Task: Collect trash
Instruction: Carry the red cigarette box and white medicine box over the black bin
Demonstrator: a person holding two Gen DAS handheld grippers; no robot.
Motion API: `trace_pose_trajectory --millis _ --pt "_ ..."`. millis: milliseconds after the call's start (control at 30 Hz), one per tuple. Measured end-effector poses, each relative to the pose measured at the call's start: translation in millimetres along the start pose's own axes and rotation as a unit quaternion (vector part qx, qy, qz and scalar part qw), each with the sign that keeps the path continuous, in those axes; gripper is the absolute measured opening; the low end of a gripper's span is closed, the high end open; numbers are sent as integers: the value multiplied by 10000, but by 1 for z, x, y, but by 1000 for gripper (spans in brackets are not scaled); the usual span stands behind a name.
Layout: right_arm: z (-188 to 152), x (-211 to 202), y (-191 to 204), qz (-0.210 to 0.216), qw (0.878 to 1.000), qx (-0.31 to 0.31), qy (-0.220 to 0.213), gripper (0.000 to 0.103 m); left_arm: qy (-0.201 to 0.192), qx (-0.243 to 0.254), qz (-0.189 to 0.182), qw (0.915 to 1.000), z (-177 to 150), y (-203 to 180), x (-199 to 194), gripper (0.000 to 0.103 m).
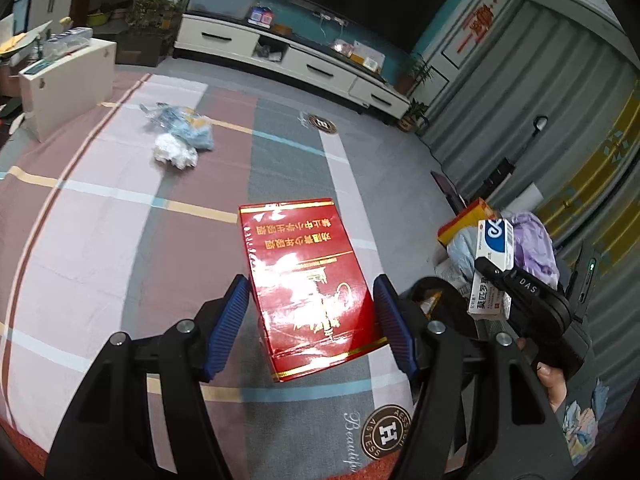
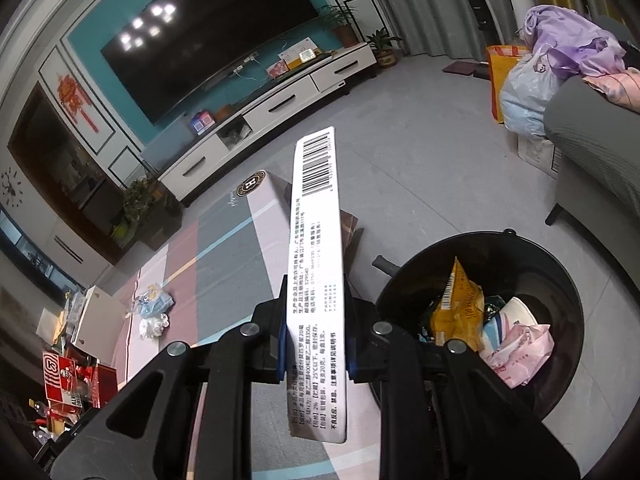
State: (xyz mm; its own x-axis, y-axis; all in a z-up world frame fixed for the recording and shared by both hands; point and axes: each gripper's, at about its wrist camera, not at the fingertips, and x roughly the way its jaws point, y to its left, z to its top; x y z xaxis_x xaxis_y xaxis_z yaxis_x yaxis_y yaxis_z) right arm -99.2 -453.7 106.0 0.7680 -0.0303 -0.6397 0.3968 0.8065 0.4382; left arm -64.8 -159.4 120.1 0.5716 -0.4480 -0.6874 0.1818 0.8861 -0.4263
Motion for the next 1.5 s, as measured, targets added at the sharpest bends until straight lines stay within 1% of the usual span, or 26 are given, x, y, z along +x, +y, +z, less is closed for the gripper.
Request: trace_pose_trajectory --millis 133,300,467,600,767,933,1067,1200,1367,1500 --pt "1 -1 -10 -71 10000 17 3 22 10 125 -81 9999 -2 -13 6 65" --pt "3 -2 -30 -212 9996 191 45 22 118 349 -113 9993 -5 -34 19 65" --pt "6 -8 -55 -316 9986 414 -23 22 276 436 -325 9981 -8 -51 35 65" --pt "8 -3 -70 -311 9977 597 116 22 403 480 -523 9967 -7 -65 52 65" --pt "8 4 -82 -414 9963 731 193 22 412 809 -679 9936 -11 -93 69 65" --pt "7 10 -90 -510 9952 789 283 22 676 958 -926 9888 -18 -118 99 65" --pt "6 11 -99 -639 9934 905 306 22 847 1254 -931 9841 -30 -138 120 65" --pt "7 10 -110 -622 9921 1043 325 22 1174 1525 -931 9769 -42 -157 145 65" --pt "5 12 -122 -741 9886 1250 386 22 1402 1681 -1097 9696 -55 -172 167 65" --pt "5 20 -127 -777 9872 1278 558 23 1570 1805 -1163 9640 -63 -184 182 65"
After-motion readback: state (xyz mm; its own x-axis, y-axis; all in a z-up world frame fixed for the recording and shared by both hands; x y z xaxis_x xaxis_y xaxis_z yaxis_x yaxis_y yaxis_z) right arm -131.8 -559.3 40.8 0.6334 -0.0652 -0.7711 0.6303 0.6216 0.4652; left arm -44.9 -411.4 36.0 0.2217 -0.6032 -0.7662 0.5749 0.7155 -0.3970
